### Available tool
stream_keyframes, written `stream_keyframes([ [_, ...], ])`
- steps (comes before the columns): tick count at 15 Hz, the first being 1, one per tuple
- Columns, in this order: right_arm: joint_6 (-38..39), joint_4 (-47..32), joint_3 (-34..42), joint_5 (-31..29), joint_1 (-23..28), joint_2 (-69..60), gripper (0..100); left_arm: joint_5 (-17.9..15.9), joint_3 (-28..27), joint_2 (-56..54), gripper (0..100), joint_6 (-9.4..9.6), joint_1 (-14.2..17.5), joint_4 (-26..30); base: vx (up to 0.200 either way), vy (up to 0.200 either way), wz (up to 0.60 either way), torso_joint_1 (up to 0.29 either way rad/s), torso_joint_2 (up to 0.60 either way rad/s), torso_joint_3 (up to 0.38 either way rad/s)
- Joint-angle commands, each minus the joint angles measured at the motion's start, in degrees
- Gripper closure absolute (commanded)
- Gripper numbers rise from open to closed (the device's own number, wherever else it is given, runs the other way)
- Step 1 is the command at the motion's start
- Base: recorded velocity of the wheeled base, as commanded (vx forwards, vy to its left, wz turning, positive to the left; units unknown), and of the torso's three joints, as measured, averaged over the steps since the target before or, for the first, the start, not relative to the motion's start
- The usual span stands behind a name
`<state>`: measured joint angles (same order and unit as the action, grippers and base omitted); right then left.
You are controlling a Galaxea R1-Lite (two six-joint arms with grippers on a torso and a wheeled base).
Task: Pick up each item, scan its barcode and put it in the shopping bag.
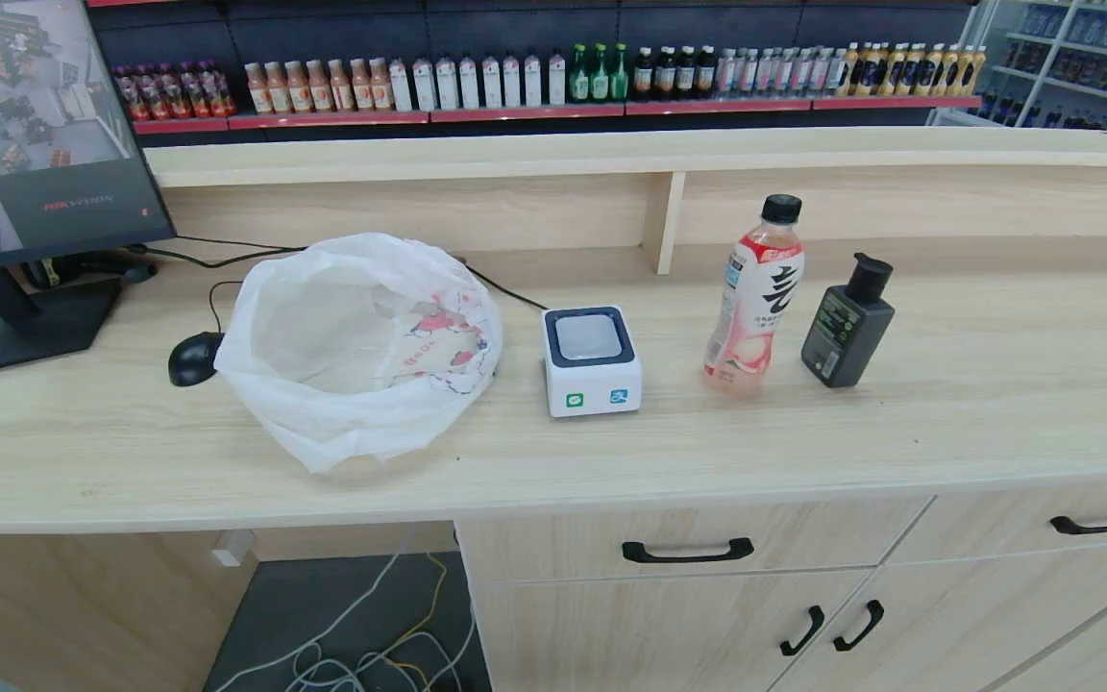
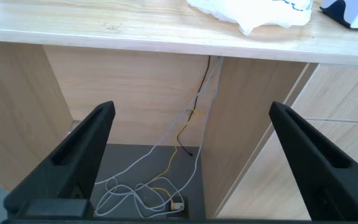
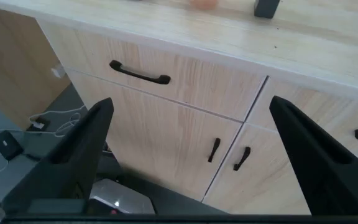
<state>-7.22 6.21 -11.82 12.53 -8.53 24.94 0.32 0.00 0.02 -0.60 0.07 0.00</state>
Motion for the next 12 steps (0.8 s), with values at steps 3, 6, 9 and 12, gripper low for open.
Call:
stream_keyframes([
  [3,-0.8,5.0,0.8,0.0,-3.2,11.4,0,0.0,0.0,0.0,0,-0.02,0.0,0.0,0.0,0.0,0.0,0.0,0.0,0.0],
  [6,-0.8,18.4,3.5,0.0,-8.8,23.4,0,0.0,0.0,0.0,0,-0.02,0.0,0.0,0.0,0.0,0.0,0.0,0.0,0.0],
  [9,-0.6,36.2,5.9,0.0,-8.8,36.9,0,0.0,0.0,0.0,0,-0.02,0.0,0.0,0.0,0.0,0.0,0.0,0.0,0.0],
  [12,1.7,52.9,5.0,-0.1,-9.0,50.2,0,0.0,0.0,0.0,0,-0.02,0.0,0.0,0.0,0.0,0.0,0.0,0.0,0.0],
])
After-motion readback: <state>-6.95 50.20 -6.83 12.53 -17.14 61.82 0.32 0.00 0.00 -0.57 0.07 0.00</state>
